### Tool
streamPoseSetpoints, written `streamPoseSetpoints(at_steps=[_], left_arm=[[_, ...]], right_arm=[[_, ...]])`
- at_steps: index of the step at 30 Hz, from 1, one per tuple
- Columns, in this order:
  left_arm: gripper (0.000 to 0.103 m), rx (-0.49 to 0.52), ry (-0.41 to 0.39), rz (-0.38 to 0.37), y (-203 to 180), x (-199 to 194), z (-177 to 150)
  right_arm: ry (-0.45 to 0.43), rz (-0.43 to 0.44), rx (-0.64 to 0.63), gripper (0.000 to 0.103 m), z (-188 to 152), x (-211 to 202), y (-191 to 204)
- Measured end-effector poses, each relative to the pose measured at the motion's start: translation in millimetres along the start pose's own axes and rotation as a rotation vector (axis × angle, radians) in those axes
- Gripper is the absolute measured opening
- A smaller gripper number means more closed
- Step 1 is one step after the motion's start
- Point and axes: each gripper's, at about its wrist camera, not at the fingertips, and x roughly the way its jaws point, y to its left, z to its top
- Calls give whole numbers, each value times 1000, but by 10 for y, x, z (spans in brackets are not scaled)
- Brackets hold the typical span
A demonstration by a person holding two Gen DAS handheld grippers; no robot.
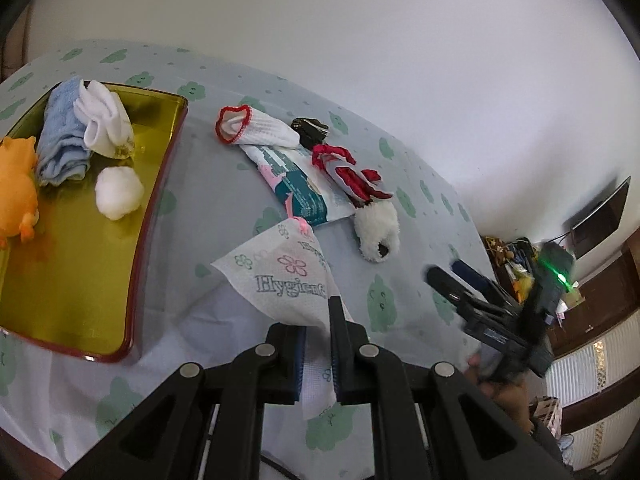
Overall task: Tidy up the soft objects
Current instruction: 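Lift the Hygiene packet with the left gripper while the right gripper grasps the white fluffy plush, then carry the Hygiene packet into the tin tray and open the left gripper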
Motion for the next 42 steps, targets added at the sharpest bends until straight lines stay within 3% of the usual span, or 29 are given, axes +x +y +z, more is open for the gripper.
streamPoseSetpoints(at_steps=[6, 11, 13, 15, 16, 19, 26, 34, 42], left_arm=[[10, -28, -19, -23, 25, -136, -52], [10, -20, -20, -31, 3, -199, -61], [10, -18, -20, -36, -3, -222, -65], [10, -12, -19, -38, -12, -245, -70], [10, -11, -21, -37, -15, -256, -74], [10, -9, -26, -35, -18, -320, -97], [10, -29, -72, -8, 77, -581, -127], [10, -38, -134, 106, 414, -959, 18], [11, 76, -108, 249, 783, -895, 318]], right_arm=[[78, 4, 66, 98, 95, 419, 43], [99, -8, 36, 90, 127, 558, 121], [118, -13, 36, 67, 134, 639, 120], [134, 0, 32, 59, 134, 693, 127], [138, -6, 19, 50, 130, 705, 146], [135, -14, -20, 44, 110, 692, 204], [69, -15, -42, 41, -141, 294, 349], [67, -18, -31, 41, -391, 103, 404], [68, -22, -24, 41, -407, 107, 410]])
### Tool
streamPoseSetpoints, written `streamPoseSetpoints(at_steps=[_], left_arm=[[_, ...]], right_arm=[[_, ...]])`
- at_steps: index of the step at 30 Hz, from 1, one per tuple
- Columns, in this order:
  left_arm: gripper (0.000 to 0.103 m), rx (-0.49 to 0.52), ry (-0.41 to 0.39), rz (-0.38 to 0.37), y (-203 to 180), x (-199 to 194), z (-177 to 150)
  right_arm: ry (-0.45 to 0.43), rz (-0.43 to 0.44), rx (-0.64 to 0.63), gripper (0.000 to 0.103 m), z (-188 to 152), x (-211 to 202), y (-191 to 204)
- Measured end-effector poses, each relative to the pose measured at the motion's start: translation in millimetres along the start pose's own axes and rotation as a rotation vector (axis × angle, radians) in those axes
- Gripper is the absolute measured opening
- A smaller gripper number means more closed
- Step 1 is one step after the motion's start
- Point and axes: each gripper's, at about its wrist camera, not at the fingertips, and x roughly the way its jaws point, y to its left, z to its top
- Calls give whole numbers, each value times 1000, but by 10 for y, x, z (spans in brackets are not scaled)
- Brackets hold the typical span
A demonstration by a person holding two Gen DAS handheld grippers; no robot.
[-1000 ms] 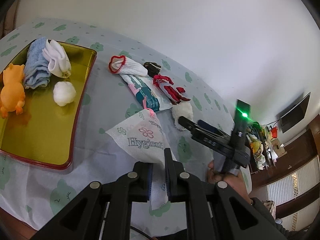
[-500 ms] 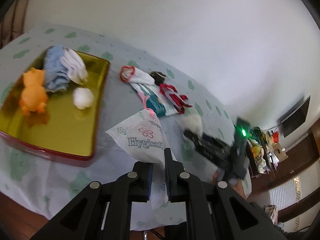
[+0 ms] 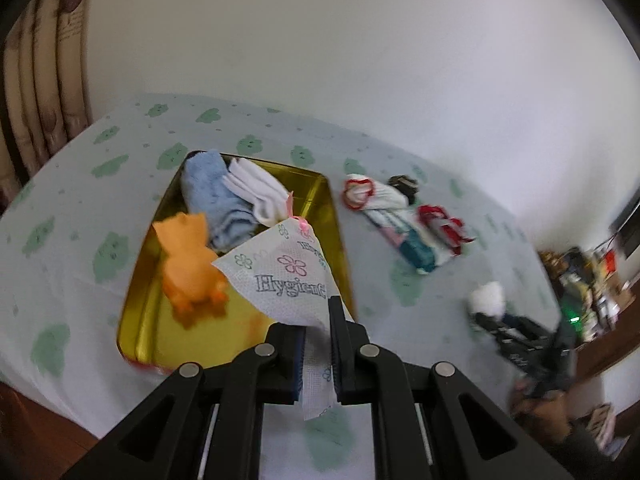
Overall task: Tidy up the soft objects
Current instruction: 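Carry the Hygiene packet into the tin tray and open the left gripper, then carry the white fluffy plush into the tray and release it with the right gripper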
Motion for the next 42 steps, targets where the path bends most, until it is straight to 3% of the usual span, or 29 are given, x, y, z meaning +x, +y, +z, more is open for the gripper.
streamPoseSetpoints(at_steps=[6, 11, 13, 15, 18, 24, 31, 37, 42], left_arm=[[11, -12, 75, -25, 212, 431, 61], [12, -18, 115, -3, 250, 620, 71], [19, -10, 134, 30, 263, 671, 62], [41, -3, 146, 64, 271, 693, 49], [49, 35, 100, 151, 250, 626, 37], [53, 11, 62, 212, 291, 440, -5], [55, -54, 0, 208, 273, 87, -140], [55, -30, -79, 232, 34, -207, -467], [55, -19, -109, 304, 22, -297, -702]], right_arm=[[12, -5, 1, 42, 10, 27, 1], [22, -5, -2, 42, 15, 41, 2], [24, -5, -2, 42, 19, 41, 5], [25, -5, -1, 42, 18, 41, 8], [27, -5, 0, 42, 20, 43, 9], [27, -7, -1, 42, 20, 45, 10], [27, 2, 0, 42, 24, 48, 14], [42, 12, 0, 42, 49, 38, 37], [29, 36, 35, 42, 92, -98, 119]])
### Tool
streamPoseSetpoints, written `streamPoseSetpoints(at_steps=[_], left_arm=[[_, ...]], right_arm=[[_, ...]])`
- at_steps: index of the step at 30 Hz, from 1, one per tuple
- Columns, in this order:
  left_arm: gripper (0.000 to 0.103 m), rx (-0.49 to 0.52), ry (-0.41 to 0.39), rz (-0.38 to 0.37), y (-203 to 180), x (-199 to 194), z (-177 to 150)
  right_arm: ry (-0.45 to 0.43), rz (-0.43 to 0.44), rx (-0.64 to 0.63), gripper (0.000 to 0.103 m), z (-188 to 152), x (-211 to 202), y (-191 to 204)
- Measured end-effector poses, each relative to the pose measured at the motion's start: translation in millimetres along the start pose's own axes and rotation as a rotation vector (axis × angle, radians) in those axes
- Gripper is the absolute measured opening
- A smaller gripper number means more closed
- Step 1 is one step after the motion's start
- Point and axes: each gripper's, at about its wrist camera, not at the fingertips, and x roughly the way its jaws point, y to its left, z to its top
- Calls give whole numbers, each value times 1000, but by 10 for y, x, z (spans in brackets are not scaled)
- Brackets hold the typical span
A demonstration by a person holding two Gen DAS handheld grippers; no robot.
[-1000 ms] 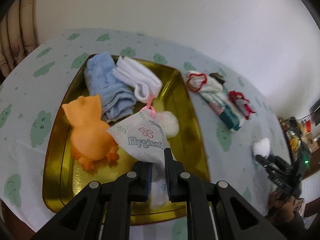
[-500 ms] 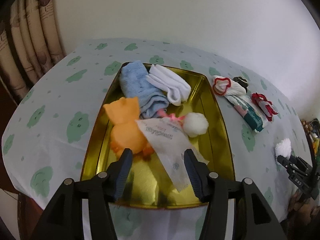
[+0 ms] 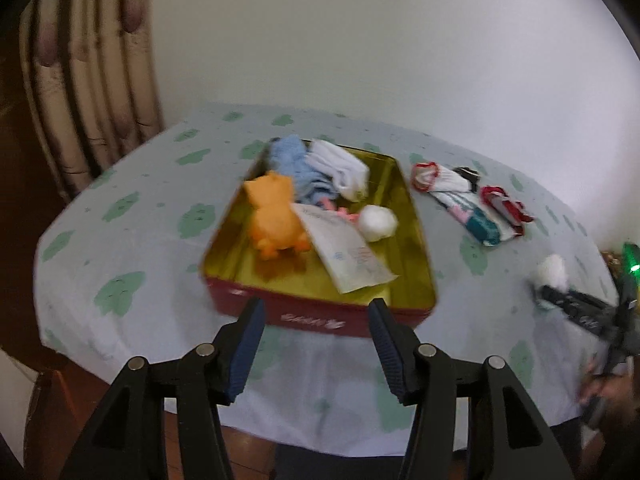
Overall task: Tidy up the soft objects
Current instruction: 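Carry the white fluffy plush into the tray and release it with the right gripper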
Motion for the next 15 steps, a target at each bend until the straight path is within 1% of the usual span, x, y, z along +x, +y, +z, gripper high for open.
streamPoseSetpoints(at_steps=[1, 3, 6, 8, 10, 12, 15], left_arm=[[55, -5, -4, 19, 37, -5, -27], [55, -21, 18, 33, 129, 36, -55], [55, -98, 40, 41, 322, 89, -71], [55, -124, 45, 48, 396, 106, -72], [55, -141, 50, 59, 442, 103, -68], [55, -152, 46, 45, 471, 76, -60], [55, -154, 38, 52, 491, 39, -48]], right_arm=[[-7, 10, -4, 42, 22, -45, 51], [-24, 43, -18, 42, 105, -150, 213], [-56, 105, -53, 42, 282, -297, 524], [-65, 160, -78, 42, 412, -351, 778], [-61, 218, -108, 42, 540, -342, 1069], [-49, 264, -136, 42, 634, -283, 1328], [-9, 345, -163, 42, 732, -127, 1729]])
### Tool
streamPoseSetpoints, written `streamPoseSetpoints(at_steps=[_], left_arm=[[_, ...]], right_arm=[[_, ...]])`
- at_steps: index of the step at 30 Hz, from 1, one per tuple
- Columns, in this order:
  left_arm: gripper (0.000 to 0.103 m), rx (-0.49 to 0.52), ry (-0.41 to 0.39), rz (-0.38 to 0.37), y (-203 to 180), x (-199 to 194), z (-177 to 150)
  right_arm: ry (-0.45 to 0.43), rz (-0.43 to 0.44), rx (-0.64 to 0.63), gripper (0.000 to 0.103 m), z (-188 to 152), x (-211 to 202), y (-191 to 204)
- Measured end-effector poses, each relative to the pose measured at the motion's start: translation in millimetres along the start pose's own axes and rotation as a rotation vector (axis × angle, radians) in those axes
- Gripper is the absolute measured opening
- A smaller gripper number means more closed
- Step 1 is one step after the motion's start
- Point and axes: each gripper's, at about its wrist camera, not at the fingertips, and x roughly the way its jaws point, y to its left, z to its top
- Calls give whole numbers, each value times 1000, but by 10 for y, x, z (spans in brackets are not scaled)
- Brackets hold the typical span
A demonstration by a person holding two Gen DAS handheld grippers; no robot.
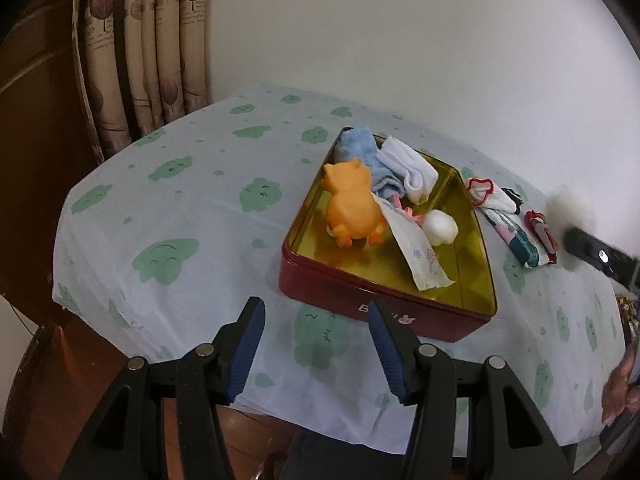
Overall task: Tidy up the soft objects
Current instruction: 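Carry the white fluffy plush into the tray and release it with the right gripper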
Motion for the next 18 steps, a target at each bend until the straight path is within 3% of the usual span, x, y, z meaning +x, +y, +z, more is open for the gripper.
streamPoseSetpoints(at_steps=[5, 11, 18], left_arm=[[55, -21, 26, -28, 44, 21, 9], [55, -32, 49, -52, 54, 56, 2], [55, -26, 63, -70, 37, 79, -6]], right_arm=[[71, 70, -71, 42, 85, 479, 459], [173, 112, -84, 42, 42, 916, 625], [267, 73, -112, 42, 5, 1297, 680]])
